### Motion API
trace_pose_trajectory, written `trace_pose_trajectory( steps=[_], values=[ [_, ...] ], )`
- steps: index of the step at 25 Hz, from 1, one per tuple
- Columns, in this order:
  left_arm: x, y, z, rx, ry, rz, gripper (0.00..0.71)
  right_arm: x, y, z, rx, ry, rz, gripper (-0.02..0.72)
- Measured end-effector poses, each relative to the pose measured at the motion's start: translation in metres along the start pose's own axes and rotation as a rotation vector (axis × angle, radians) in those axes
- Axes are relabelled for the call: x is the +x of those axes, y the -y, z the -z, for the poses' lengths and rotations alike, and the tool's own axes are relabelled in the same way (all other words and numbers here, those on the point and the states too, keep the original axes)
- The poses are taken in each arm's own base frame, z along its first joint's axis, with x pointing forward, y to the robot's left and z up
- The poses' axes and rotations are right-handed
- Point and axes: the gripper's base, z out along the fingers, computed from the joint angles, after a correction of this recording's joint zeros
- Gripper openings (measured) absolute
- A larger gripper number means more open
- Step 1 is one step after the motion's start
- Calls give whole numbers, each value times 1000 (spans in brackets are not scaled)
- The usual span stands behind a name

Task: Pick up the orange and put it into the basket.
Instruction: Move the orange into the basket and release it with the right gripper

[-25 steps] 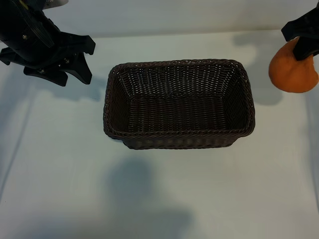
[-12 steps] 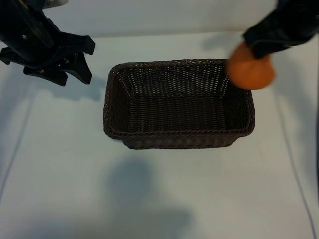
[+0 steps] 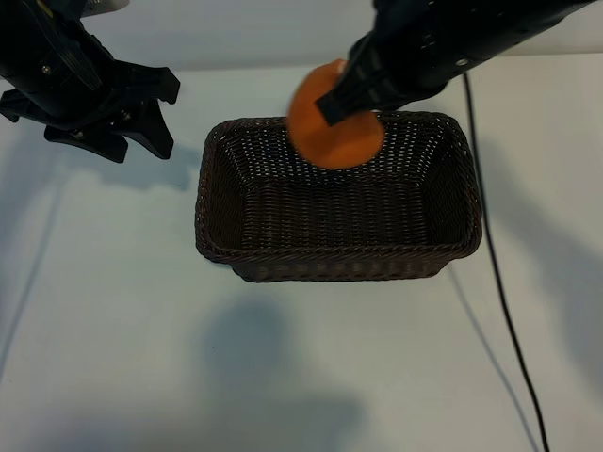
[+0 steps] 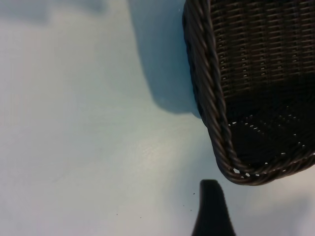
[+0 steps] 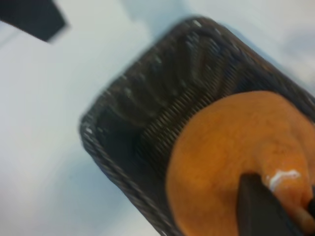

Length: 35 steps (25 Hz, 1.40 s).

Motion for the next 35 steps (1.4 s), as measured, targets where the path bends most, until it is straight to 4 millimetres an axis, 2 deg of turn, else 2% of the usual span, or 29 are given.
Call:
trace_pose_trajectory(
  steps=[5,8,13,19,23,30,35],
  values=[
    [0,0,0,1,0,0,526,-1,0,-2,14,12,17,108],
    [0,0,0,1,0,0,526,1,3,-11,30,-9,27,108],
    [0,0,0,1,0,0,526,11,12,-52,32,-105,16,108],
    [0,0,0,1,0,0,526,33,25,-104,50,-252,29,108],
    [0,0,0,1,0,0,526,47,31,-127,62,-330,44,108],
    [0,0,0,1,0,0,526,49,32,-132,67,-337,49,108],
    [0,0,0,1,0,0,526,55,35,-142,69,-366,52,108]
  ],
)
